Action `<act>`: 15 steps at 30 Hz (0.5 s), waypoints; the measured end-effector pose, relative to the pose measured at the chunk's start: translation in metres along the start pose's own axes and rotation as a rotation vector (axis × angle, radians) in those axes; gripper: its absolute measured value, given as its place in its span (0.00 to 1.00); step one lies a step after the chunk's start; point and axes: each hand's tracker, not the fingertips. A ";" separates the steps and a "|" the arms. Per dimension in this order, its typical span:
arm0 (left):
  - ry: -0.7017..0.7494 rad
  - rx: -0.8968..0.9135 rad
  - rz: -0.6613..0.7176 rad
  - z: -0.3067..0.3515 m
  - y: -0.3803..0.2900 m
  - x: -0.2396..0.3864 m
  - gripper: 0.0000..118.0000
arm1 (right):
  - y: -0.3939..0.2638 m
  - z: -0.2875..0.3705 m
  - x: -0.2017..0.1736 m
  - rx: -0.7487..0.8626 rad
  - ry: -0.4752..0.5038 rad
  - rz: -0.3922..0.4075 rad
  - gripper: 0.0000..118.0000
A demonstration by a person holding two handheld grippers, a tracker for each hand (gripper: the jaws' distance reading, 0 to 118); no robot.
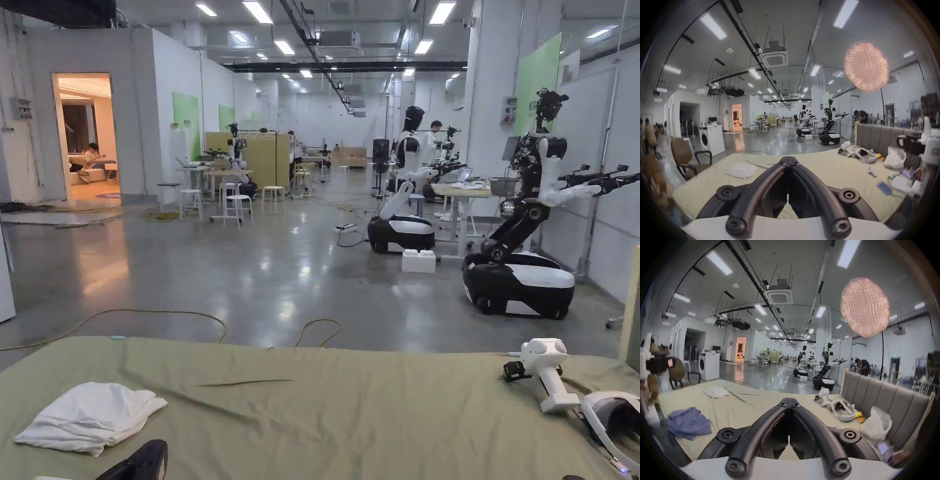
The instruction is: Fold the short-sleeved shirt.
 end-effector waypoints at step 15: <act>-0.224 -0.119 -1.516 0.010 -0.140 0.043 0.00 | -0.129 0.010 -0.052 0.040 0.196 1.598 0.00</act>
